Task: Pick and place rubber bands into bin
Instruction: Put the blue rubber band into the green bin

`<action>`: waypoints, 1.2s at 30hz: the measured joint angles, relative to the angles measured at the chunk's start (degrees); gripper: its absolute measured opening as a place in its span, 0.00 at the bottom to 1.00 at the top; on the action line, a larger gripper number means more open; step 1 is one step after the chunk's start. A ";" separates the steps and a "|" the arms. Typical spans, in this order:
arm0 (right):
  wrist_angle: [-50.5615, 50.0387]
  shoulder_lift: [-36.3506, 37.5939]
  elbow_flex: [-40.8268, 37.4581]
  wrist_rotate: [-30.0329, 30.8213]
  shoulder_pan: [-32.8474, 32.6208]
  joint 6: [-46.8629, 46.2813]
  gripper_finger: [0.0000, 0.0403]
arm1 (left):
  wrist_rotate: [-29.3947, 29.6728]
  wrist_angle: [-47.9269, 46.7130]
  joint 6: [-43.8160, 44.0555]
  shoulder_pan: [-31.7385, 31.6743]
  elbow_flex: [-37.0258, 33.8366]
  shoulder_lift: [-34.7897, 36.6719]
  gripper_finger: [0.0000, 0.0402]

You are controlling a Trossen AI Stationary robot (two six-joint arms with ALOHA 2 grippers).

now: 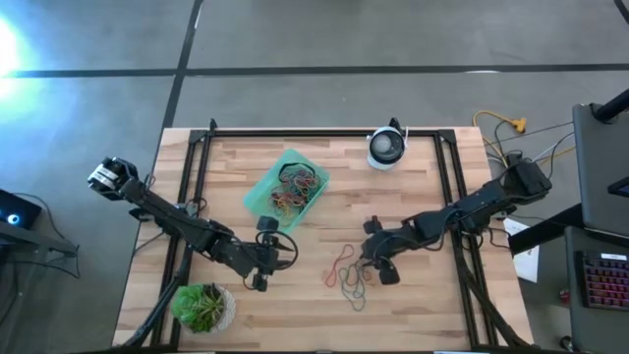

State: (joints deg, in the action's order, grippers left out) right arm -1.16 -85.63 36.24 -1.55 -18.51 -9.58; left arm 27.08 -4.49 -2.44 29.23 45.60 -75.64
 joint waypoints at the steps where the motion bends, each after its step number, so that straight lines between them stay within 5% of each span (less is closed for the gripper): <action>1: 0.29 -0.45 -0.12 0.18 0.01 -0.20 0.26 | 0.01 0.01 0.00 0.00 0.00 0.00 0.31; 13: 3.95 -8.18 0.01 0.21 0.00 -0.60 0.22 | -0.01 0.22 0.02 0.00 -0.07 0.00 0.31; 36: 4.83 -7.56 -0.06 -4.95 0.03 -3.96 0.21 | 0.21 0.50 0.02 0.00 -0.22 0.00 0.31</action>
State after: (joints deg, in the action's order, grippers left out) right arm 3.67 -93.19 36.18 -6.50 -18.48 -13.53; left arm 27.29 -3.99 -2.42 29.23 45.39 -75.64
